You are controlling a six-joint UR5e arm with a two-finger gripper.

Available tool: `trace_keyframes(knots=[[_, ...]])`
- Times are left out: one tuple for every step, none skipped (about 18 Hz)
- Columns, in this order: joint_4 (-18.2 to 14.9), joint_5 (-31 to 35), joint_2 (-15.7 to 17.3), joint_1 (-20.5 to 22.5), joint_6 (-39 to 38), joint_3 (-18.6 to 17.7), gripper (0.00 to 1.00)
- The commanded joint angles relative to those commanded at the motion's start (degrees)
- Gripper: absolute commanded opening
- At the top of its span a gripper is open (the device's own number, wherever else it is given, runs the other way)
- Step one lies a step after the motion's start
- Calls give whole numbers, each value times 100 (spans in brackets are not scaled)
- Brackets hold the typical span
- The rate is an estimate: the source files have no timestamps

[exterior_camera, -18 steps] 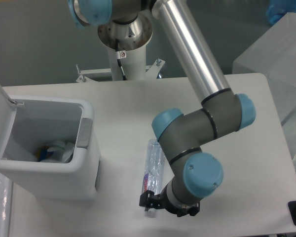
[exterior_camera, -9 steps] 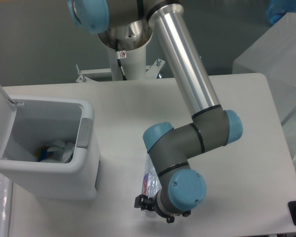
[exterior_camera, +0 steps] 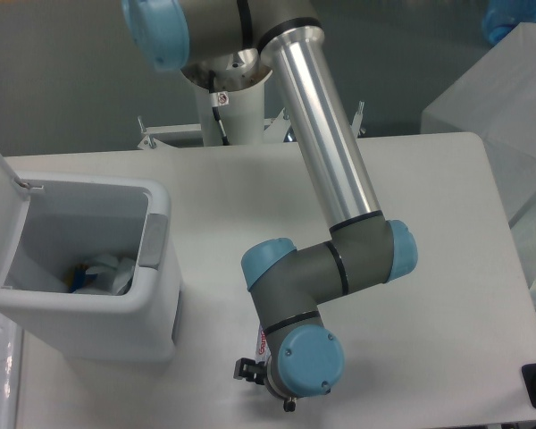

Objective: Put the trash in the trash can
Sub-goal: 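Rotate the gripper around the bottle's capped end and align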

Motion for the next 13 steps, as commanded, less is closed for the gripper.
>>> trace_keyframes(knots=[[0, 0, 0, -9, -9, -9, 64], [0, 0, 0, -9, -35, -9, 58], [-9, 0, 0, -9, -53, -9, 53], [-9, 0, 0, -9, -61, -26, 49], [-9, 0, 9, -9, -62, -35, 46], [-9, 0, 9, -9, -62, -35, 45], [-9, 17, 9, -9, -62, -35, 43], [-17, 26, 9, -9, -62, -35, 38], [-18, 26, 18, -9, -70, -35, 35], [-18, 26, 26, -9, -79, -35, 32], [-18, 26, 35, -9, -79, -35, 30], [-18, 26, 53, -9, -79, -35, 28], [-9, 26, 62, -9, -70, -35, 26]])
